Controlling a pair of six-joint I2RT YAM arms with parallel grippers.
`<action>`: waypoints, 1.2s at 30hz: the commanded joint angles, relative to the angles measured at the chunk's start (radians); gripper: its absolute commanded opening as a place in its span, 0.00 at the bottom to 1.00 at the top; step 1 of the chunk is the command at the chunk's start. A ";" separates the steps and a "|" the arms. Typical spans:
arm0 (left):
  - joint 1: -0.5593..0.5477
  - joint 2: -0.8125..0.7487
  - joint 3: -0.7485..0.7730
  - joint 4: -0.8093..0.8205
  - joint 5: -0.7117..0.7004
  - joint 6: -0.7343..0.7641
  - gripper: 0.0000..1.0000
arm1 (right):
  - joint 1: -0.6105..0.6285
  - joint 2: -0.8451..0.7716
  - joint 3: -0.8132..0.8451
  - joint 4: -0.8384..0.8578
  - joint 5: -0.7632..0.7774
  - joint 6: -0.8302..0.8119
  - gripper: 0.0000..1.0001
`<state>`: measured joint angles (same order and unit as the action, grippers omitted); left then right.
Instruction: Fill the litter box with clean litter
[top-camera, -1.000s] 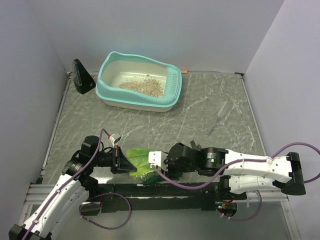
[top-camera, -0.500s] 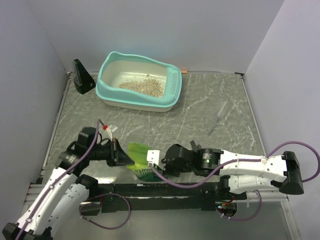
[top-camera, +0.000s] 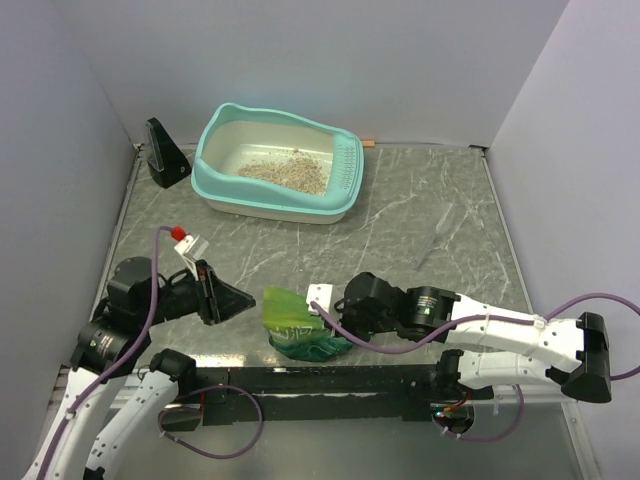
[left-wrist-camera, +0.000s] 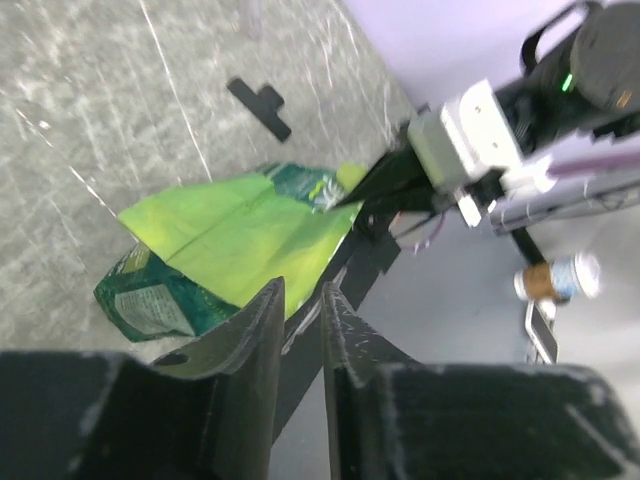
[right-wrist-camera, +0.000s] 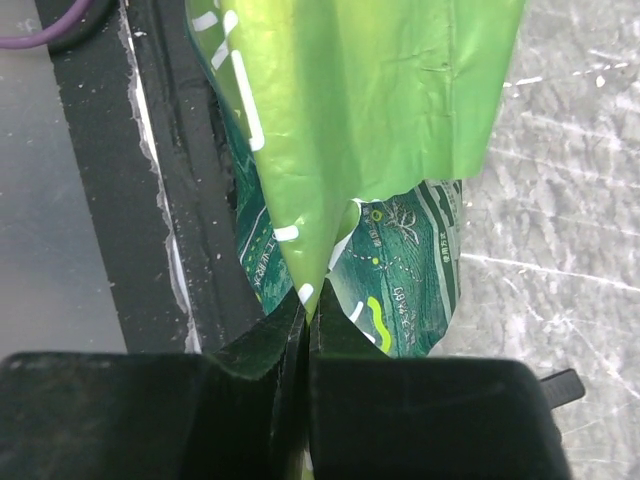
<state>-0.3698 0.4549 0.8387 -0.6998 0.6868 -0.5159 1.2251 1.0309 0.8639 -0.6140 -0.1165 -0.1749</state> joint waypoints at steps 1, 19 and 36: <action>-0.001 0.053 -0.009 0.094 0.115 0.131 0.29 | -0.032 -0.043 -0.006 -0.115 -0.066 0.018 0.00; -0.414 0.346 0.080 0.281 -0.291 0.398 0.49 | -0.231 -0.009 0.003 -0.076 -0.126 0.094 0.00; -0.615 0.481 -0.033 0.444 -0.343 0.588 0.55 | -0.230 -0.060 -0.014 -0.079 -0.149 0.094 0.00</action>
<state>-0.9482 0.9081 0.8108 -0.3347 0.3424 0.0113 1.0069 1.0111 0.8562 -0.6479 -0.2863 -0.0937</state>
